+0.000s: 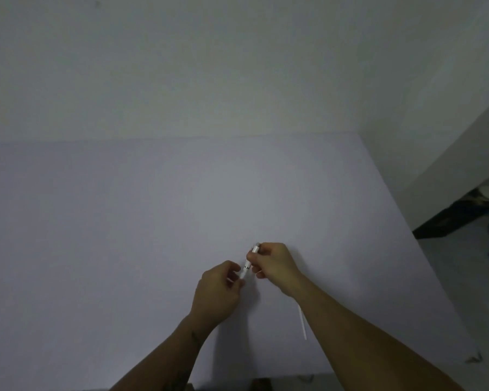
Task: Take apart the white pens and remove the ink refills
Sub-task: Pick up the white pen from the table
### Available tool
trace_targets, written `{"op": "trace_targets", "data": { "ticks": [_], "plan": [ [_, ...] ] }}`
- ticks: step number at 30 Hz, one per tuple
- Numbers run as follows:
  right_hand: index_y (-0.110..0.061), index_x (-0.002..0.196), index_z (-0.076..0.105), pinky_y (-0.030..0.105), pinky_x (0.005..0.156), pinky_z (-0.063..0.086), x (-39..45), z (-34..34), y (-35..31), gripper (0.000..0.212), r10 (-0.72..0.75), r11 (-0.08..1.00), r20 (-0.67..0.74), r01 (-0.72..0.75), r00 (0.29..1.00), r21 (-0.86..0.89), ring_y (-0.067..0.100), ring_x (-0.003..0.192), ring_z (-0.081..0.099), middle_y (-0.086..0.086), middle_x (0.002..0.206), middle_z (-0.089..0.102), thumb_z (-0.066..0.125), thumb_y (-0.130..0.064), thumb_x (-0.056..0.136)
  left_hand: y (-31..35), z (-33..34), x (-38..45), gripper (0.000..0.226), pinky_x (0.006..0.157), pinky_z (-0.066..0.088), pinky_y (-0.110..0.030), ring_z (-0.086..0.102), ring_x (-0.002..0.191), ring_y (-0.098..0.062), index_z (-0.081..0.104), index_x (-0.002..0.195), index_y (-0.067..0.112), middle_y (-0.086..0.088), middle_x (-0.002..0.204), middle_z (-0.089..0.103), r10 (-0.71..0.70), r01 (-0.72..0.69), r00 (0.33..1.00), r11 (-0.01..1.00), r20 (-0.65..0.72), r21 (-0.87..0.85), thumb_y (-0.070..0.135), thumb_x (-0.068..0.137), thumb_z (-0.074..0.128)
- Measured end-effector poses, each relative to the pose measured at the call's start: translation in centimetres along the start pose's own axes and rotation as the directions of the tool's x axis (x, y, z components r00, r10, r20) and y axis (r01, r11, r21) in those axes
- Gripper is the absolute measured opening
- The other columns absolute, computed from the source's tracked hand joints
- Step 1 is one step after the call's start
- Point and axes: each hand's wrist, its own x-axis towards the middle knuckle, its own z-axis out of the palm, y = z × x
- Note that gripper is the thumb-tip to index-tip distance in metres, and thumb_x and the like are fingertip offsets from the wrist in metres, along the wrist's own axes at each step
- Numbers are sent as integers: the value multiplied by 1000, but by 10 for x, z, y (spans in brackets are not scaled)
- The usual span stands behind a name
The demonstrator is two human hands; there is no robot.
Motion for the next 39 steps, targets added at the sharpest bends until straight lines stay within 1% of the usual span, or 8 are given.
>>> {"op": "trace_targets", "data": {
  "ticks": [9,14,17,21,27,30,34,39],
  "plan": [
    [-7,82,75,24,55,51,5,8,-10,13,-25,1000,-25,25,999,-4,13,63,64,4,75,73,65,-12,88,6,-5,7,8,77,58,-44,63,75,-21,67,91,16,0,82,66,-43,46,997,997,-56,54,12,86,61],
    [-12,69,67,25,53,50,24,-2,-17,23,56,958,-197,3,979,287,17,58,59,6,65,68,61,-5,90,-2,-12,4,12,77,57,-38,64,81,-24,66,92,15,-6,92,68,-137,135,991,982,6,131,12,86,56],
    [-10,74,67,34,62,54,33,-24,-12,13,-9,996,-160,-6,987,-94,22,58,62,7,63,69,65,-4,85,-12,-10,-5,6,78,57,-38,63,81,-24,61,87,19,-6,92,67,-164,162,987,978,1,132,16,87,55],
    [-16,79,60,28,65,54,30,-20,9,8,-44,849,-97,-14,994,-528,20,66,66,-2,69,66,66,-11,79,-16,-10,-8,9,78,55,-36,63,82,-22,63,93,18,-3,92,66,-203,207,978,973,-42,104,19,86,57],
    [-10,98,63,28,71,49,29,3,26,16,-109,742,-97,16,989,-671,33,94,66,12,102,66,61,-16,84,-10,-5,-9,11,72,50,-30,62,79,-20,64,97,14,-2,87,64,-230,235,970,971,-85,52,17,87,60],
    [-10,105,62,35,77,58,27,5,30,20,-176,784,-124,63,976,-617,33,87,69,13,103,67,60,-22,89,-7,-1,-13,9,73,53,-32,62,78,-19,63,94,17,-1,86,65,-231,234,970,972,-79,33,18,86,61],
    [-13,106,69,25,74,51,21,-2,28,19,-177,863,-135,88,975,-497,24,85,67,3,91,66,64,-18,88,-3,-2,-15,8,74,55,-34,62,76,-18,63,93,17,-3,87,66,-234,234,967,972,-99,-14,17,84,63],
    [-14,85,74,28,56,49,-2,0,9,7,17,1000,53,-16,998,-11,16,58,54,2,70,64,68,-14,87,14,-2,-12,8,69,56,-31,61,70,-13,62,82,20,2,78,65,-196,191,970,980,-143,-48,18,82,70]
  ]
}}
